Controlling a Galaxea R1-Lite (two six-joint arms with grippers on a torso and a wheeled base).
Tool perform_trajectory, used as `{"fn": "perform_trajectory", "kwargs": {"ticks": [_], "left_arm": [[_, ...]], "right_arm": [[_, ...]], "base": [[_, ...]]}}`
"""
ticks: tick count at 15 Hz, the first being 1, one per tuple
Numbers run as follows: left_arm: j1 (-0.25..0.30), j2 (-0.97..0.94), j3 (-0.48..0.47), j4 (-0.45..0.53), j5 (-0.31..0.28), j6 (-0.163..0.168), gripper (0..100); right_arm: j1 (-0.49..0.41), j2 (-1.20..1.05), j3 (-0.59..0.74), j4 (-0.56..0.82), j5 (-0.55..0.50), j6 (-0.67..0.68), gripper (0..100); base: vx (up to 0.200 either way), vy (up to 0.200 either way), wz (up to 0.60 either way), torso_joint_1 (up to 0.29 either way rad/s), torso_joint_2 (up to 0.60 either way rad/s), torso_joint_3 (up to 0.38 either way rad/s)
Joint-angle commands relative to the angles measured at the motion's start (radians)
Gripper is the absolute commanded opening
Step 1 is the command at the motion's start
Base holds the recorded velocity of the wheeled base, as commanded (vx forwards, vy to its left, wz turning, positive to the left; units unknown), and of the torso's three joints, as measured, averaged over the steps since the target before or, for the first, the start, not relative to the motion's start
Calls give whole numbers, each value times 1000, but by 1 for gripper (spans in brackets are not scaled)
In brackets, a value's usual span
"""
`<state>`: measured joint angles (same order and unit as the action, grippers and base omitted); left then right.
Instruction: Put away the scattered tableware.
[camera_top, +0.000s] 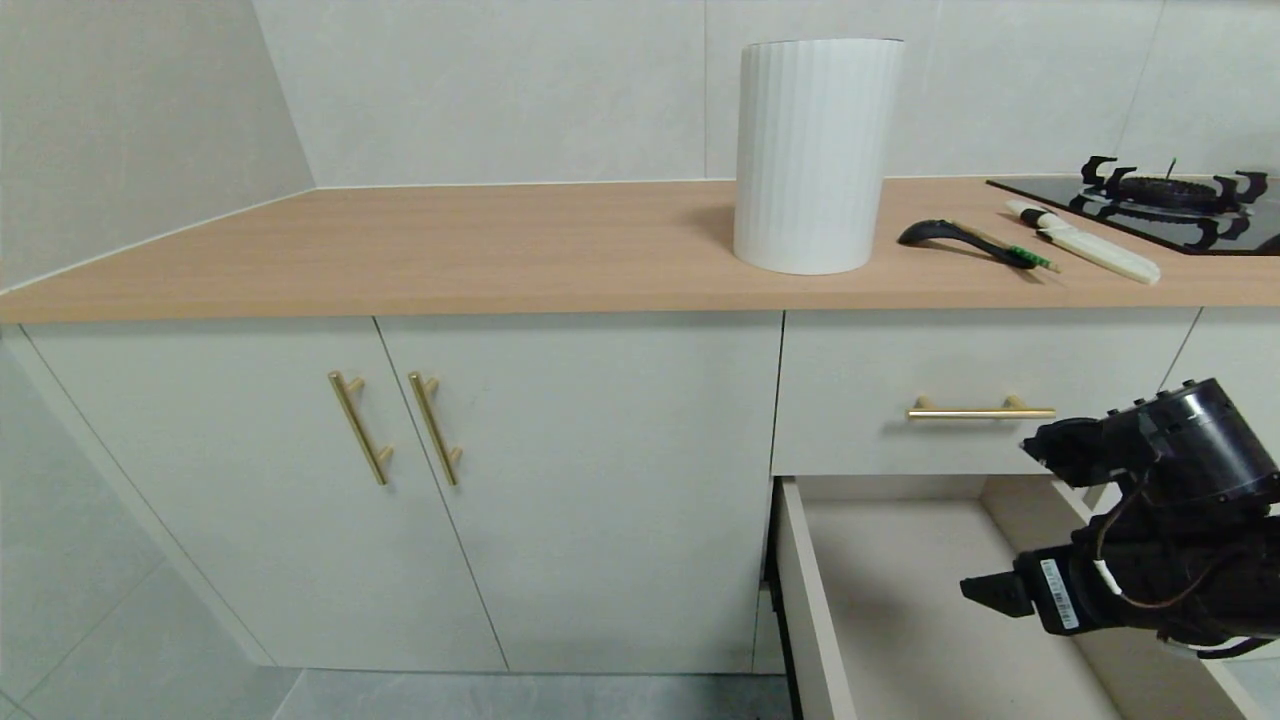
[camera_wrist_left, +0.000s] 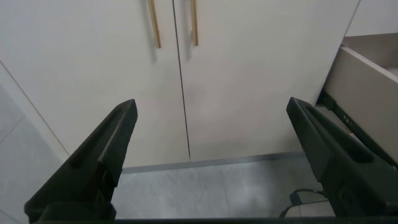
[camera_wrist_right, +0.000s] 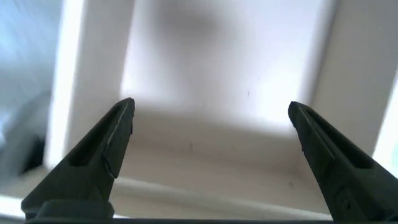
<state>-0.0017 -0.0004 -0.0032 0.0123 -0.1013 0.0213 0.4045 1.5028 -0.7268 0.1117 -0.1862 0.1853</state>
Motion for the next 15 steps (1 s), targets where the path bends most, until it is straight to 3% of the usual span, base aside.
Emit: {"fn": "perform_trajectory", "kwargs": {"ticks": [1, 7, 11, 15], "left_arm": [[0, 0, 0, 0, -2, 0, 100], [0, 0, 0, 0, 0, 0, 100], [0, 0, 0, 0, 0, 0, 100], [0, 0, 0, 0, 0, 0, 100]], "right_arm": [[-21, -56, 1, -27, 1, -3, 100], [-30, -115, 0, -50, -3, -6, 100], [-39, -127, 0, -60, -4, -9, 100], [-42, -127, 0, -61, -4, -10, 100]], "base": [[0, 0, 0, 0, 0, 0], [0, 0, 0, 0, 0, 0], [0, 0, 0, 68, -233, -238], [0, 0, 0, 168, -516, -295]]}}
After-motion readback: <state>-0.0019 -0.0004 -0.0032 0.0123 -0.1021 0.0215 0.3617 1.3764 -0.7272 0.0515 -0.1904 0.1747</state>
